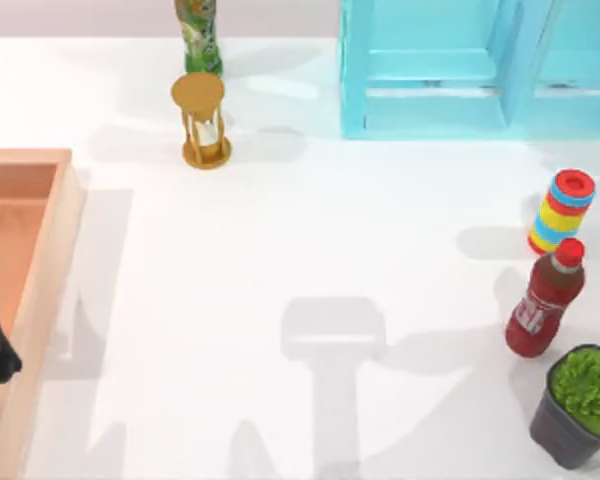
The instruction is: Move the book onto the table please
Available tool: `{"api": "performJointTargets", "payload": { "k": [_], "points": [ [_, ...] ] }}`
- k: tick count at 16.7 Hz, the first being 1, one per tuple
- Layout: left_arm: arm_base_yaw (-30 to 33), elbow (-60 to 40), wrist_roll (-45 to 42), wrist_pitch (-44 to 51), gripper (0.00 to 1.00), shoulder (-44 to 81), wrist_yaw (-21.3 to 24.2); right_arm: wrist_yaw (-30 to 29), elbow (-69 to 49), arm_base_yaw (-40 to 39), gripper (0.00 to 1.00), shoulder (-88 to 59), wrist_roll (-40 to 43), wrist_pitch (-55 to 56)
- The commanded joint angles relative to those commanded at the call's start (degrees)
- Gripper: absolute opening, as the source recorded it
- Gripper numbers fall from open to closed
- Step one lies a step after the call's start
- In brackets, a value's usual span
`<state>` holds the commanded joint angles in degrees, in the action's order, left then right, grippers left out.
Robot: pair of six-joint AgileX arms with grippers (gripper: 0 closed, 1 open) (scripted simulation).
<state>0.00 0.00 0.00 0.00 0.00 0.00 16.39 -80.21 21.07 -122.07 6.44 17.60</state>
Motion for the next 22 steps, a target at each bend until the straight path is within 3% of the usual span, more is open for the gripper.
{"api": "performJointTargets", "payload": {
  "k": [22],
  "points": [
    [0.00, 0.00, 0.00, 0.00, 1.00, 0.00, 0.00, 9.61, 14.76, 10.06, 0.00, 42.29, 4.70, -28.40]
  ]
}}
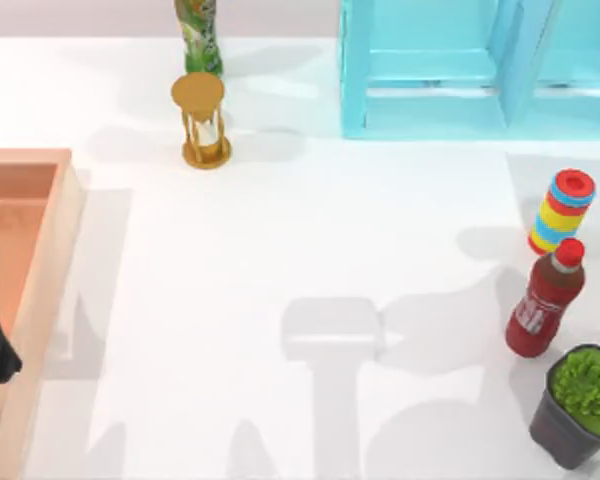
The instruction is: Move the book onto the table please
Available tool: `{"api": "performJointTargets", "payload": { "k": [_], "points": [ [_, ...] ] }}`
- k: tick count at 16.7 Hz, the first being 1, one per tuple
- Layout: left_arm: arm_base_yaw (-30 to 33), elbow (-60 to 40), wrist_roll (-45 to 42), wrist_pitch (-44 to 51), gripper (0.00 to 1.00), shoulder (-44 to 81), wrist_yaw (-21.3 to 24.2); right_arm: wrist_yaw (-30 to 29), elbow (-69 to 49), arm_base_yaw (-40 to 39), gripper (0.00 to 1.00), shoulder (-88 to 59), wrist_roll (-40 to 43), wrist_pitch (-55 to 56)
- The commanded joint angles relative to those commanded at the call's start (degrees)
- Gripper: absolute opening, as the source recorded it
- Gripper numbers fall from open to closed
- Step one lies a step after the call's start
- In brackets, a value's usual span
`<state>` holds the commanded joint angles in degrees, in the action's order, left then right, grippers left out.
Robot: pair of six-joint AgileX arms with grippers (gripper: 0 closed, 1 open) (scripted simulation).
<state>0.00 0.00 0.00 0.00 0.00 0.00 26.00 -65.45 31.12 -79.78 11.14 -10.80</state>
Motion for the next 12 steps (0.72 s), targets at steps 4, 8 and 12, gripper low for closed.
{"api": "performJointTargets", "payload": {
  "k": [4, 8, 12],
  "points": [
    [0.00, 0.00, 0.00, 0.00, 1.00, 0.00, 0.00, 0.19, 0.38, 0.36, 0.00, 0.63, 0.07, -0.61],
    [0.00, 0.00, 0.00, 0.00, 1.00, 0.00, 0.00, -0.43, 0.27, -0.49, 0.00, 0.13, -0.06, -0.96],
    [0.00, 0.00, 0.00, 0.00, 1.00, 0.00, 0.00, -8.68, -2.36, -8.84, 0.00, -2.01, -0.03, -6.09]
  ]
}}
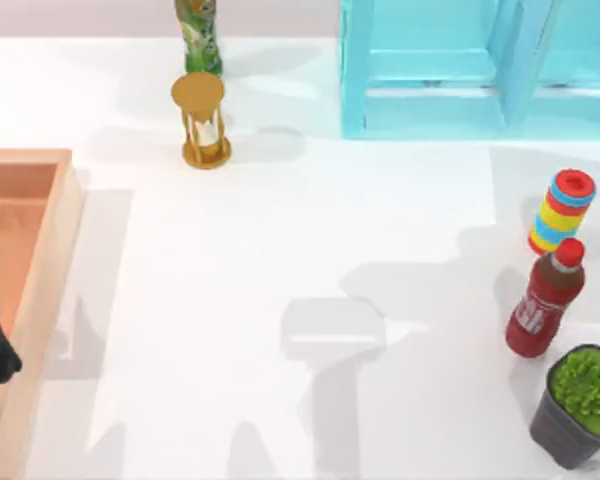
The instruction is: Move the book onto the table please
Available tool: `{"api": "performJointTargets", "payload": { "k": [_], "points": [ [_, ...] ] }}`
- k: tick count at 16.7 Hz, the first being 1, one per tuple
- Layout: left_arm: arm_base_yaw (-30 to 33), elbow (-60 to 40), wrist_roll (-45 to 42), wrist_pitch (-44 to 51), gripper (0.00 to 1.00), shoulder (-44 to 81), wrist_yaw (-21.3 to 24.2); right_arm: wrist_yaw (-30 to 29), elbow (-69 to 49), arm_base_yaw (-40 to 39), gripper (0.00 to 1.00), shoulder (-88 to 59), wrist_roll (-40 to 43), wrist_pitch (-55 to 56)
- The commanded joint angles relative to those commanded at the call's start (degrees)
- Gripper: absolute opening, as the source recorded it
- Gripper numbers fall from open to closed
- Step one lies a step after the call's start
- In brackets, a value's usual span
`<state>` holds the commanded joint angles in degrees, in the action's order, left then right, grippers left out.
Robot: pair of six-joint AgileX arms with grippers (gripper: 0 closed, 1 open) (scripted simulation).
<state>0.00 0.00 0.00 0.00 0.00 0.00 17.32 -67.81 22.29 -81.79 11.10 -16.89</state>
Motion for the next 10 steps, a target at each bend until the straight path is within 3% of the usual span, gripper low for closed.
{"api": "performJointTargets", "payload": {
  "k": [4, 10],
  "points": [
    [0.00, 0.00, 0.00, 0.00, 1.00, 0.00, 0.00, -17.70, -4.50, -17.49, 0.00, -4.62, 0.67, -7.80],
    [0.00, 0.00, 0.00, 0.00, 1.00, 0.00, 0.00, -54.98, -13.52, -52.97, 0.00, -15.66, 3.15, -16.23]
  ]
}}
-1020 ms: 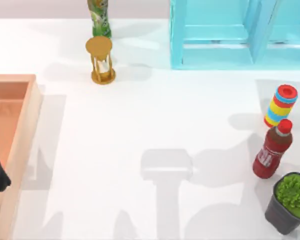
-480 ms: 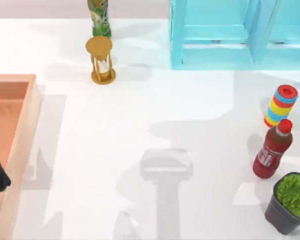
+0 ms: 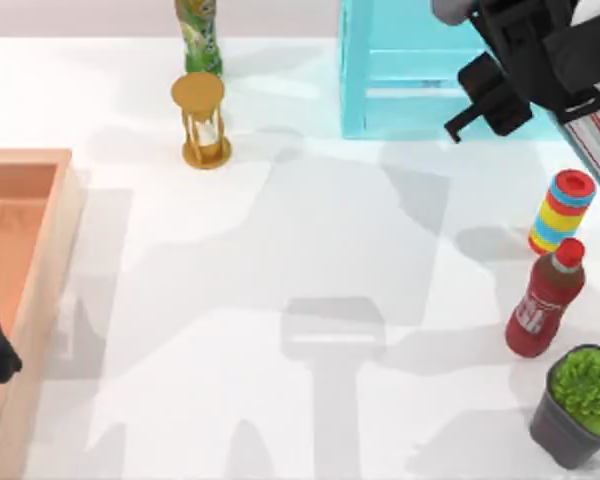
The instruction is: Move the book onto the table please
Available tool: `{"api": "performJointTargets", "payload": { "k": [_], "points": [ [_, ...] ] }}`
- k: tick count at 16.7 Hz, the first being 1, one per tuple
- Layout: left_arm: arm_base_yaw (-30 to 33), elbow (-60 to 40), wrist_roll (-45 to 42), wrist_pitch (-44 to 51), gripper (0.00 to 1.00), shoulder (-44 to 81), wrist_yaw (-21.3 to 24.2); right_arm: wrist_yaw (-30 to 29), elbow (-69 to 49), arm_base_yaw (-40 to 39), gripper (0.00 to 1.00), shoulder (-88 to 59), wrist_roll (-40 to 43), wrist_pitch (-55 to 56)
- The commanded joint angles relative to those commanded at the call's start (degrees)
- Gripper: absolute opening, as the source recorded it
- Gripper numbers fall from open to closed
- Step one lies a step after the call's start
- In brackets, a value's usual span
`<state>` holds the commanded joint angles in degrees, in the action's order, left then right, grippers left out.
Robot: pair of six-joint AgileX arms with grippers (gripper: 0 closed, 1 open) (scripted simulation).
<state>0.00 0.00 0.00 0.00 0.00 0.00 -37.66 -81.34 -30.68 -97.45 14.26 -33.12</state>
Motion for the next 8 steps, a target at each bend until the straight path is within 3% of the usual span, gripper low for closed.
{"api": "performJointTargets", "payload": {
  "k": [4, 8],
  "points": [
    [0.00, 0.00, 0.00, 0.00, 1.00, 0.00, 0.00, -21.14, -4.51, -21.29, 0.00, -10.26, 2.01, -2.23],
    [0.00, 0.00, 0.00, 0.00, 1.00, 0.00, 0.00, -33.44, -6.45, -36.55, 0.00, -20.89, 4.01, -2.58]
  ]
}}
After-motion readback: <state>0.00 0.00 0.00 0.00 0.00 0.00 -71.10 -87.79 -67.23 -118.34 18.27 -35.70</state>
